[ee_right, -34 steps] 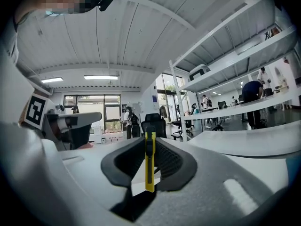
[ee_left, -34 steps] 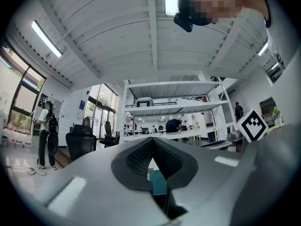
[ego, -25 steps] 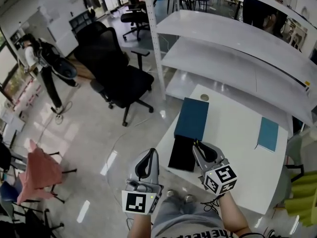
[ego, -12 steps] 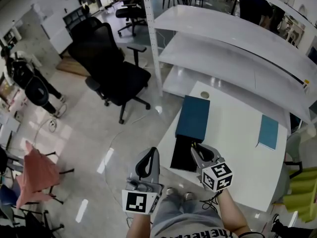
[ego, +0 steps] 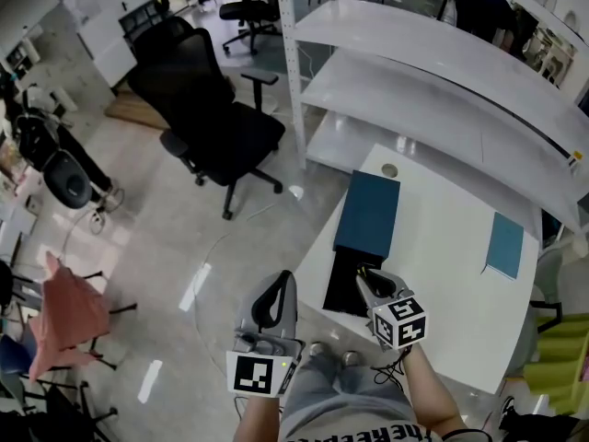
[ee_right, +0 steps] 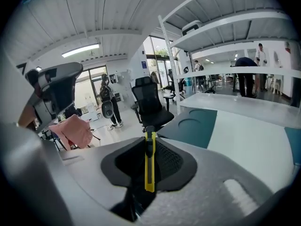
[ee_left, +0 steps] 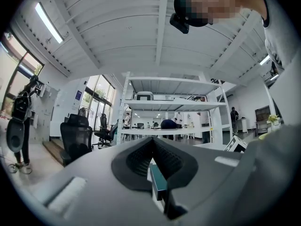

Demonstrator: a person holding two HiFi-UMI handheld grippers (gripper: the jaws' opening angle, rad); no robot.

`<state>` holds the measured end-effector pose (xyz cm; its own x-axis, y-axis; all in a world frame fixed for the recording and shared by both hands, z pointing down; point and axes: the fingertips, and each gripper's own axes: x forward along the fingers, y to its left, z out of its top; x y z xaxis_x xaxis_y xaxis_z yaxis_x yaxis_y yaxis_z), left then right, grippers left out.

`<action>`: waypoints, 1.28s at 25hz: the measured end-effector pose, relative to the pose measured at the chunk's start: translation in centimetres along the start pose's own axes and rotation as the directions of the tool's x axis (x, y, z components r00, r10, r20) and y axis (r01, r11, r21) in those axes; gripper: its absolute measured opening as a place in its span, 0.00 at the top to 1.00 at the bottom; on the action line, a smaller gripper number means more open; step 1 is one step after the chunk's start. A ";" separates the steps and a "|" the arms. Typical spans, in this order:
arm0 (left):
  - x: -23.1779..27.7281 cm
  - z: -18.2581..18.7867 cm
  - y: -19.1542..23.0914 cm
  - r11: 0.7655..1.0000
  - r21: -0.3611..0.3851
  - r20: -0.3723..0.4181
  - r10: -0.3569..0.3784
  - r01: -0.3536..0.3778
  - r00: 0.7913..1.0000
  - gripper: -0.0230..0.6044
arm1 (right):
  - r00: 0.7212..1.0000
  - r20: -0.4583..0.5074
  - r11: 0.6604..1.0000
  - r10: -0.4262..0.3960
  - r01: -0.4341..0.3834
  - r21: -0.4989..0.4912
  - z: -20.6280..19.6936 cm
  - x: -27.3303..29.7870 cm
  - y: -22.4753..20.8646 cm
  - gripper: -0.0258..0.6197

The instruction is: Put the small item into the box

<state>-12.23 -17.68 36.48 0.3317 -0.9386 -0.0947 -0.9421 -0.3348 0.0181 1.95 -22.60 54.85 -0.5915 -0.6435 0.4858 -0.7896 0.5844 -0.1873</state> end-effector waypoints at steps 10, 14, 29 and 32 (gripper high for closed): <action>-0.2 -0.2 0.7 1.000 -0.004 -0.012 0.013 -0.013 1.000 0.94 | 0.991 -0.130 1.000 -0.004 0.004 0.002 -2.6 1.8 -0.5 0.85; -0.4 -0.3 1.1 1.000 -0.007 -0.015 0.022 -0.022 1.000 0.94 | 0.984 -0.179 1.000 0.002 -0.001 0.002 -3.7 2.4 -0.5 0.85; -1.6 -0.7 2.3 0.997 -0.013 -0.026 0.070 -0.070 0.997 0.94 | 0.939 -0.344 1.000 -0.008 0.004 -0.012 -6.4 4.4 -0.9 0.85; -1.8 -0.8 2.5 0.997 -0.012 -0.029 0.080 -0.081 0.996 0.94 | 0.928 -0.372 1.000 -0.010 0.003 -0.019 -6.9 4.8 -1.0 0.85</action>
<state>-15.18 -16.86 37.52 0.2562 -0.9645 -0.0637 -0.9652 -0.2589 0.0379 1.00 -22.82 63.30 -0.4803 -0.4198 0.7701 -0.7882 0.5917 -0.1691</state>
